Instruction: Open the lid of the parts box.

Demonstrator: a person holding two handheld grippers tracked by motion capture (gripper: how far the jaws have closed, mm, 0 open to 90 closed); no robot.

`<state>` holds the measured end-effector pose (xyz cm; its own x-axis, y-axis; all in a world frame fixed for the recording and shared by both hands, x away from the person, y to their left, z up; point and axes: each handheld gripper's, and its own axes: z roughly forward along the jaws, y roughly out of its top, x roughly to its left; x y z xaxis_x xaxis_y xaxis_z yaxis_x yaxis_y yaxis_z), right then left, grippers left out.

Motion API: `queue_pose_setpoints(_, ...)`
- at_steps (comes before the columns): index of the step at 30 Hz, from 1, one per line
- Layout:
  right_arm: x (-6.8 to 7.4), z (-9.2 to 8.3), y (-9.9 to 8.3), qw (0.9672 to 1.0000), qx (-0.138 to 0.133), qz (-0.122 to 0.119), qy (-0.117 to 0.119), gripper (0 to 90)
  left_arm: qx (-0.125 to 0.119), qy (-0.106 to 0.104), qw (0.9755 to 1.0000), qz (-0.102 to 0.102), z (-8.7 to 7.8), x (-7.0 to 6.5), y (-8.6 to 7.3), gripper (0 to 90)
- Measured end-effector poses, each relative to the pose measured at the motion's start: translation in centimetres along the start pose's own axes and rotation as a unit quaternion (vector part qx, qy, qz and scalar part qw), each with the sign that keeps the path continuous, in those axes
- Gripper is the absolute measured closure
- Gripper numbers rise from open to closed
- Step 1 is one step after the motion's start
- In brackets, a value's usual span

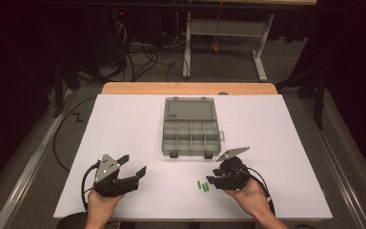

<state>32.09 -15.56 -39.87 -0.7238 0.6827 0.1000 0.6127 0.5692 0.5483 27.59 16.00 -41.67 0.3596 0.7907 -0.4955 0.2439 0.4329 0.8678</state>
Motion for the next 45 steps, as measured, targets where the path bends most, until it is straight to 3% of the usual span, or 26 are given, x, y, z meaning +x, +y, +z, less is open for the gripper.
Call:
queue_pose_setpoints(14, 0.7, 1.7, 1.1, 0.9969, 0.078, -0.012, 0.004, 66.4, 0.000, 0.003, 1.0000, 0.000, 0.1, 0.1, 0.0, 24.6)
queue_pose_setpoints(32, 1.1, 2.9, 1.7, 0.9918, 0.126, -0.020, 0.003, 72.0, -0.001, 0.003, 1.0000, 0.001, 0.1, 0.1, 0.0, 24.5)
queue_pose_setpoints(45, 1.0, 2.8, 1.8, 0.9899, 0.138, -0.030, -0.009, 80.3, -0.004, 0.003, 1.0000, -0.002, 0.1, 0.1, 0.0, 24.5)
